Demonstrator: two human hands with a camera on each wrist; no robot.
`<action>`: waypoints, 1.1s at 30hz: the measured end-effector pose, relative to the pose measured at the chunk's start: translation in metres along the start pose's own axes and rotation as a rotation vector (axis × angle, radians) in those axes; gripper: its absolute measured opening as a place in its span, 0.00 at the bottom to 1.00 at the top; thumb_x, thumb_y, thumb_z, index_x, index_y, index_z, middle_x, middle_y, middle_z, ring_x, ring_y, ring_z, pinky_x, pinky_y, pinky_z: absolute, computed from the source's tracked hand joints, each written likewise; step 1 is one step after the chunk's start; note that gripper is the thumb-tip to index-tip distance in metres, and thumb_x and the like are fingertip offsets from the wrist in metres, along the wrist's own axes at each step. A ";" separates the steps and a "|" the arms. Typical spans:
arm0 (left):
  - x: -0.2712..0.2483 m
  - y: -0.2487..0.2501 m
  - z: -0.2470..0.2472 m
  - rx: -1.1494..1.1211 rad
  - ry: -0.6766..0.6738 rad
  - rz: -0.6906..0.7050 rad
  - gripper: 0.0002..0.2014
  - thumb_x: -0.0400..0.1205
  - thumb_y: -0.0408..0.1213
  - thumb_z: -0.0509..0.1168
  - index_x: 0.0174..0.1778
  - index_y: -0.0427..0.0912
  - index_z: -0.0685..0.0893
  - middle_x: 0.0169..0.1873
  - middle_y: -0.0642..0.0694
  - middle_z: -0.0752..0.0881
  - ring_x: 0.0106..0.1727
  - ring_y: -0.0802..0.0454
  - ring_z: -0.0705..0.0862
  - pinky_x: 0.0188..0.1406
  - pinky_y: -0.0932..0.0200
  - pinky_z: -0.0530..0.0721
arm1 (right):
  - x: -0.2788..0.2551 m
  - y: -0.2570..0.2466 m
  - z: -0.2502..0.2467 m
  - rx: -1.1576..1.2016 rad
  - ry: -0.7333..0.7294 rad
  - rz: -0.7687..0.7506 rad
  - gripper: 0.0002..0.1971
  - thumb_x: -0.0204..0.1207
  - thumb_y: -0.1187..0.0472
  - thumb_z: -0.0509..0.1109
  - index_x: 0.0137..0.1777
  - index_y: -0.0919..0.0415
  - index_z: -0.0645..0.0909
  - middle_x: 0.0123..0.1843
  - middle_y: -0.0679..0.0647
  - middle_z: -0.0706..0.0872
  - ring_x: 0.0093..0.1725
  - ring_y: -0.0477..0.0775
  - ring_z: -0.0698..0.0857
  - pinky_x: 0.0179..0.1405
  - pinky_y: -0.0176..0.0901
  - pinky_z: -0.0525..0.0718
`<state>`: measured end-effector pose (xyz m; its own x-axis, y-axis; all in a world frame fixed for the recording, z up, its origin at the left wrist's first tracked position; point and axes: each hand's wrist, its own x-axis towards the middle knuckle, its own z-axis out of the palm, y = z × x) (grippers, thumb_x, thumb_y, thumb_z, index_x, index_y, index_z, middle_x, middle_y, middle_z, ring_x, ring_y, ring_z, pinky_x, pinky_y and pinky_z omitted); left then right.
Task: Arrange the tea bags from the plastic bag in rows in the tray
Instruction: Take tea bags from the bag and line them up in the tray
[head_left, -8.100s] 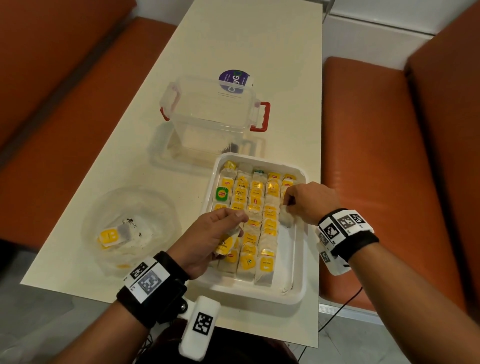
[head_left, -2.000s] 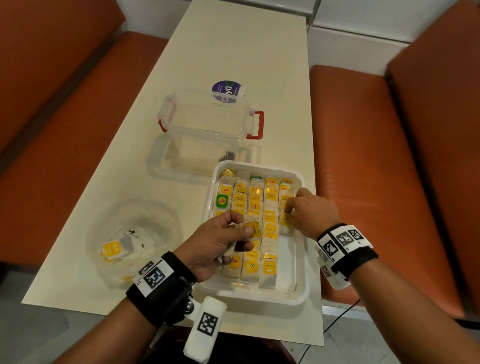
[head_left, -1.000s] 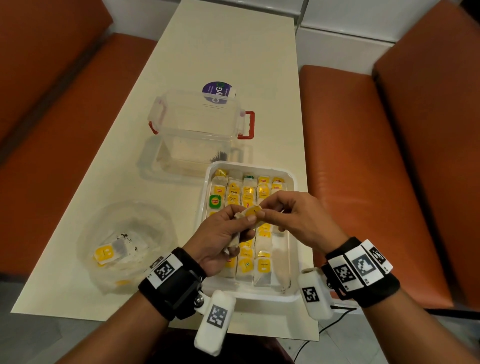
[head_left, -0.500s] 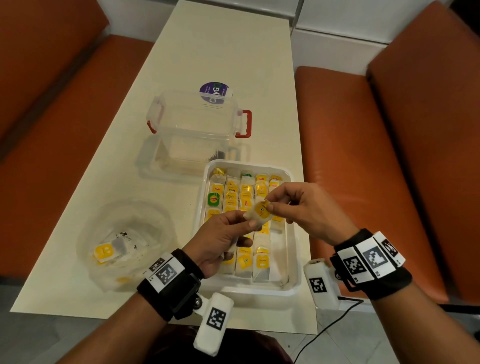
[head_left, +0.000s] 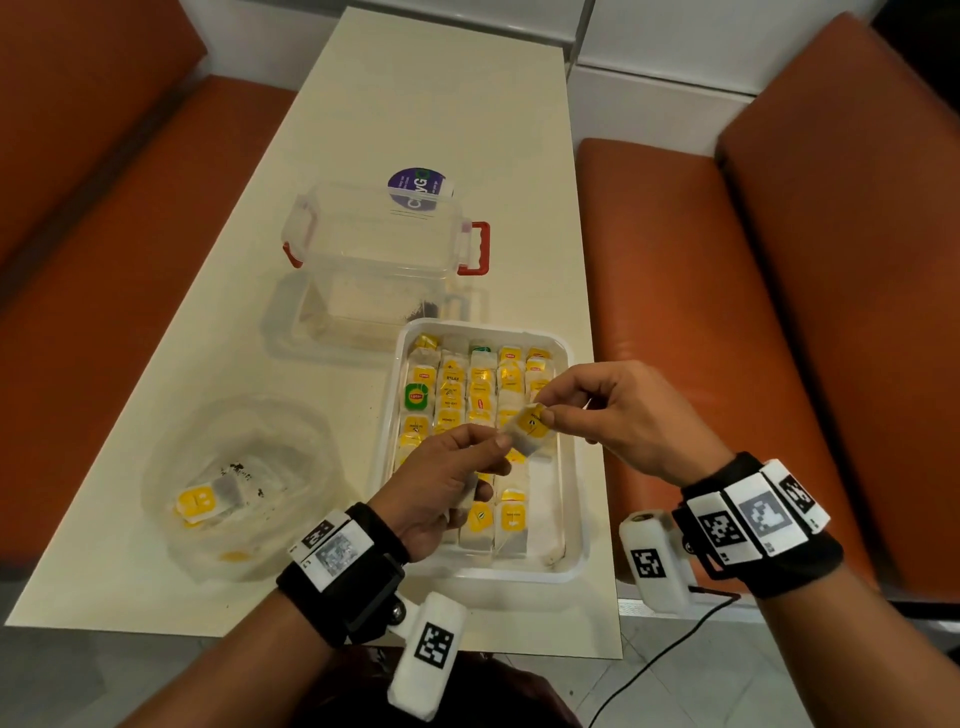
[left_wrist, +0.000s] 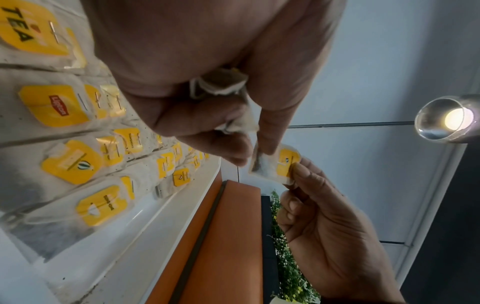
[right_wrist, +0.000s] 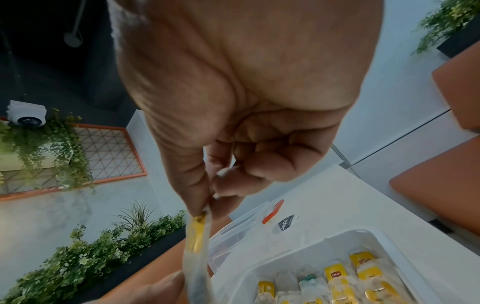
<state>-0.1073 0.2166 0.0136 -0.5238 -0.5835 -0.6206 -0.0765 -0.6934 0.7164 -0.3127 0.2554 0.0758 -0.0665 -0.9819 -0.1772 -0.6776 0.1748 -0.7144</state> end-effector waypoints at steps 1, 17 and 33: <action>0.000 -0.001 -0.001 -0.015 0.025 -0.021 0.07 0.80 0.48 0.73 0.48 0.51 0.86 0.36 0.52 0.84 0.27 0.59 0.76 0.23 0.64 0.60 | 0.000 0.000 -0.001 -0.002 -0.001 0.001 0.03 0.77 0.54 0.78 0.49 0.47 0.91 0.37 0.46 0.90 0.31 0.36 0.81 0.33 0.28 0.76; -0.002 -0.001 -0.020 -0.533 0.057 -0.137 0.06 0.80 0.29 0.64 0.50 0.38 0.83 0.35 0.42 0.81 0.35 0.49 0.82 0.31 0.56 0.89 | 0.007 0.032 0.009 -0.308 -0.059 0.104 0.05 0.77 0.54 0.77 0.48 0.41 0.89 0.39 0.41 0.87 0.39 0.37 0.83 0.39 0.40 0.82; -0.014 -0.014 -0.028 -0.597 0.106 -0.054 0.17 0.77 0.18 0.51 0.51 0.33 0.83 0.40 0.37 0.82 0.43 0.43 0.83 0.52 0.47 0.91 | 0.045 0.072 0.042 -0.730 -0.178 0.131 0.05 0.79 0.50 0.71 0.51 0.38 0.86 0.47 0.40 0.89 0.43 0.47 0.84 0.32 0.38 0.73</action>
<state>-0.0749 0.2226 0.0039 -0.4429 -0.5587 -0.7012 0.4043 -0.8225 0.4001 -0.3334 0.2272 -0.0116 -0.1022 -0.9190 -0.3807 -0.9888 0.1357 -0.0621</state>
